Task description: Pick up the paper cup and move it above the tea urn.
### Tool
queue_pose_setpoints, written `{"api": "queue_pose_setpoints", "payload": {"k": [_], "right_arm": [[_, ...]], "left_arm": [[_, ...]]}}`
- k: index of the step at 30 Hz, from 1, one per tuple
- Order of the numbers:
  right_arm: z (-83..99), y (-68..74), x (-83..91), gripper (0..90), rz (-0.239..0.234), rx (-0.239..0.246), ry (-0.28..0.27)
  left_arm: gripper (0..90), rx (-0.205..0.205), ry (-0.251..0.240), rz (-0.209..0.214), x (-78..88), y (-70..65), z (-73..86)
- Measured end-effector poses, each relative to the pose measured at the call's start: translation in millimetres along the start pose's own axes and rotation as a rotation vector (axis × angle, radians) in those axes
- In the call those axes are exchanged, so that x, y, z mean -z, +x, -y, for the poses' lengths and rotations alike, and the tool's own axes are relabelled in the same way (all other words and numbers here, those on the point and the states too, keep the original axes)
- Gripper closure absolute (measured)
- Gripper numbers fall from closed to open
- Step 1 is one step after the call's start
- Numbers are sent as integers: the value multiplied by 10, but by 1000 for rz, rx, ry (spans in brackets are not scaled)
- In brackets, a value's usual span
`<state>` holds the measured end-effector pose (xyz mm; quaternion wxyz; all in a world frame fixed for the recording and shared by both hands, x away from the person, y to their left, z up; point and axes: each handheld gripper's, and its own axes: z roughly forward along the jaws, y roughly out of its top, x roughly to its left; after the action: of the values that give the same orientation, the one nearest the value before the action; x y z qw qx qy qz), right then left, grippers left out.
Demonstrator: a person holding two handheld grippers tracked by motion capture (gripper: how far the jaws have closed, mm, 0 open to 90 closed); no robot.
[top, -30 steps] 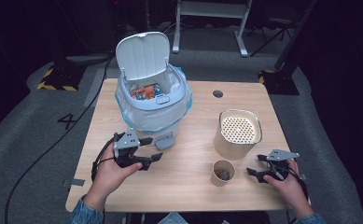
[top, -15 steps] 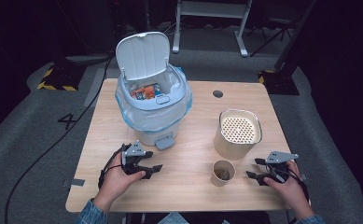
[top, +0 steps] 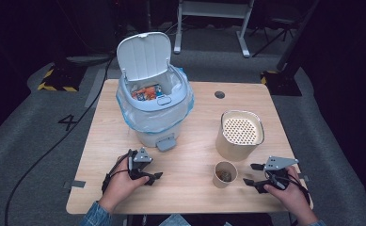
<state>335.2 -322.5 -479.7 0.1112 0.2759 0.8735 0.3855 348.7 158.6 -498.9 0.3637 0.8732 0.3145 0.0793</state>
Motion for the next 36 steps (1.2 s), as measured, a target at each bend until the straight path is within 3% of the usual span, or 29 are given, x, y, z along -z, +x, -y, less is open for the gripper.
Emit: {"api": "queue_pose_setpoints", "payload": {"k": [7, 18, 28, 36], "right_arm": [[-47, 84, 10, 260, -30, 14, -14], [-94, 244, -38, 160, -78, 28, -31], [-169, 430, -161, 164, -130, 34, -86], [-209, 510, -333, 167, -123, 31, -140]], "left_arm": [[205, -46, -11, -48, -63, -40, 9], [197, -25, -14, -67, -77, -66, 2], [198, -18, -16, -80, -75, -78, 6], [198, -20, -15, -85, -72, -78, 6]]}}
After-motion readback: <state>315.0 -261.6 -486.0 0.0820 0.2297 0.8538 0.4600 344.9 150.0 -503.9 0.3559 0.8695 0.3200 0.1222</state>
